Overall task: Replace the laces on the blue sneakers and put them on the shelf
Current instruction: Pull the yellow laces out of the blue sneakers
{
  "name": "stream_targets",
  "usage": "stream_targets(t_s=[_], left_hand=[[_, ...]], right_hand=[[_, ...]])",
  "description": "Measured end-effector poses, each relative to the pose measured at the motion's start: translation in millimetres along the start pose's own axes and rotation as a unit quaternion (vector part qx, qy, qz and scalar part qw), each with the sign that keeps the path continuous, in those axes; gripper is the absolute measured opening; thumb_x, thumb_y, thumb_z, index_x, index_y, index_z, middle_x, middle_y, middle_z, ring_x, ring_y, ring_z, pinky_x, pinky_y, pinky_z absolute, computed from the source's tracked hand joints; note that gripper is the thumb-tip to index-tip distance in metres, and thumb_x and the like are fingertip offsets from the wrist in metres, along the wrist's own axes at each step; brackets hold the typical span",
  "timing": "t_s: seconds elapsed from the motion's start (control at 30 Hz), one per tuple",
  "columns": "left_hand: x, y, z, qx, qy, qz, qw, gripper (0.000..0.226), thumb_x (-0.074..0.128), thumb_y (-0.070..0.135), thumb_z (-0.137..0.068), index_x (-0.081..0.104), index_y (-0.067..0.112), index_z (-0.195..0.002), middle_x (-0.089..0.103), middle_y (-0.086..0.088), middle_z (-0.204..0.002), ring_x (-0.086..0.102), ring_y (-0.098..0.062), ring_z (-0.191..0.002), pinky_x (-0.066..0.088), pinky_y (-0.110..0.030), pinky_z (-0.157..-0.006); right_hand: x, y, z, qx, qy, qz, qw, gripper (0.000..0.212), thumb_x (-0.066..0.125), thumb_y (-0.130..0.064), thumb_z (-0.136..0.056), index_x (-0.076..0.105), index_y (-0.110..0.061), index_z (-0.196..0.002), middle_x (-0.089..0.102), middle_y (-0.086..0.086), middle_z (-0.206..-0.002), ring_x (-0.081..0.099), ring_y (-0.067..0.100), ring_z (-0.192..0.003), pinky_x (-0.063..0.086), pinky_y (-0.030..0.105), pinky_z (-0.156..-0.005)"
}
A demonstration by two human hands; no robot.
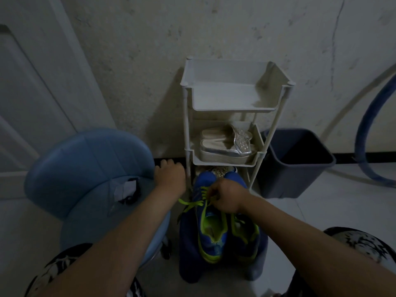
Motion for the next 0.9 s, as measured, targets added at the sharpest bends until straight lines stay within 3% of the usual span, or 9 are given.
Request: stream_targets(t_s=[0.07,0.1,0.23,0.33,0.47,0.6,0.7,0.8,0.9], left_hand=[[8.2,1.2,-3.1,0.026,-0.006,0.011,1.000,0.036,0.063,0.016,-0.086,0.052,0.016,-0.121,0.046,-0.010,-0.129,0.042,-0.030,-0.120,0.041,-0.041,-0.099],[12.8,3.7,-3.3,0.052,-0.027,0.069,0.996,0.034,0.062,0.015,-0.086,0.054,0.020,-0.119,0.049,-0.009,-0.128,0.045,-0.028,-0.117,0.045,-0.041,-0.097],[29.6,24.5,6.7,0.126,-0.136,0.184,0.965,0.013,0.061,0.018,-0.081,0.063,0.025,-0.092,0.063,0.000,-0.104,0.060,-0.016,-0.093,0.052,-0.032,-0.078],[34.8,32.6,11.0,0.148,-0.158,0.218,0.952,0.019,0.068,0.029,-0.075,0.053,0.022,-0.084,0.056,0.004,-0.084,0.054,-0.008,-0.073,0.039,-0.025,-0.057],[44.9,29.3,6.4,0.157,-0.151,0.214,0.952,0.033,0.076,0.029,-0.070,0.046,0.024,-0.081,0.054,0.005,-0.081,0.051,-0.008,-0.070,0.035,-0.025,-0.055],[50.4,30.7,6.1,0.161,-0.158,0.232,0.946,0.029,0.074,0.023,-0.072,0.048,0.022,-0.087,0.056,0.003,-0.086,0.054,-0.015,-0.078,0.040,-0.026,-0.061],[52.1,32.6,6.9,0.174,-0.144,0.238,0.944,0.027,0.073,0.022,-0.074,0.052,0.024,-0.091,0.048,0.001,-0.095,0.051,-0.017,-0.086,0.038,-0.025,-0.064],[48.4,34.7,7.0,0.184,-0.113,0.234,0.948,0.017,0.072,0.019,-0.077,0.063,0.020,-0.090,0.042,0.003,-0.094,0.046,-0.012,-0.084,0.036,-0.021,-0.068],[46.0,36.5,6.0,0.190,-0.122,0.243,0.943,0.007,0.069,0.011,-0.078,0.063,0.013,-0.076,0.052,0.003,-0.075,0.049,-0.005,-0.066,0.033,-0.009,-0.050]], right_hand=[[0.4,-2.9,2.6,-0.018,0.005,0.046,0.999,0.029,0.067,-0.030,-0.078,0.069,-0.032,-0.107,0.058,-0.004,-0.115,0.056,0.015,-0.104,0.048,0.030,-0.086],[1.8,-2.7,2.0,-0.029,0.018,0.061,0.998,0.028,0.068,-0.032,-0.079,0.069,-0.031,-0.107,0.058,-0.003,-0.114,0.055,0.016,-0.104,0.045,0.029,-0.085],[6.6,-2.6,-1.3,-0.032,0.044,0.094,0.994,0.026,0.069,-0.039,-0.080,0.069,-0.022,-0.100,0.060,0.004,-0.109,0.058,0.024,-0.101,0.039,0.030,-0.080],[8.0,-3.3,-3.2,-0.022,0.032,0.099,0.994,0.027,0.063,-0.040,-0.086,0.067,-0.020,-0.103,0.059,0.006,-0.110,0.059,0.025,-0.099,0.038,0.029,-0.079],[6.9,-5.3,-4.4,0.007,0.022,0.056,0.998,0.018,0.061,-0.038,-0.087,0.068,-0.024,-0.096,0.063,0.003,-0.103,0.062,0.024,-0.094,0.048,0.033,-0.079],[-5.2,4.9,-5.8,0.101,0.066,-0.024,0.992,0.020,0.060,-0.030,-0.086,0.046,-0.025,-0.073,0.063,0.004,-0.086,0.061,0.025,-0.085,0.041,0.028,-0.069],[-18.2,14.0,-1.5,0.137,0.073,-0.050,0.987,0.002,0.057,-0.019,-0.087,0.056,-0.020,-0.088,0.068,0.009,-0.101,0.064,0.028,-0.098,0.042,0.027,-0.072],[-18.1,10.7,-0.7,0.090,0.019,-0.065,0.994,0.030,0.056,-0.009,-0.084,0.064,-0.018,-0.112,0.068,0.007,-0.112,0.063,0.024,-0.106,0.050,0.030,-0.087],[-14.1,-0.1,-0.2,0.045,-0.011,-0.087,0.995,0.023,0.066,-0.024,-0.084,0.071,-0.024,-0.106,0.071,-0.001,-0.104,0.065,0.015,-0.098,0.052,0.028,-0.087]])
Point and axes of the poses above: each hand's wrist, its own z-axis away from the middle knuckle, its own x-axis out of the palm, y = z × x, the point moved 2 cm from there along -z, towards the middle knuckle
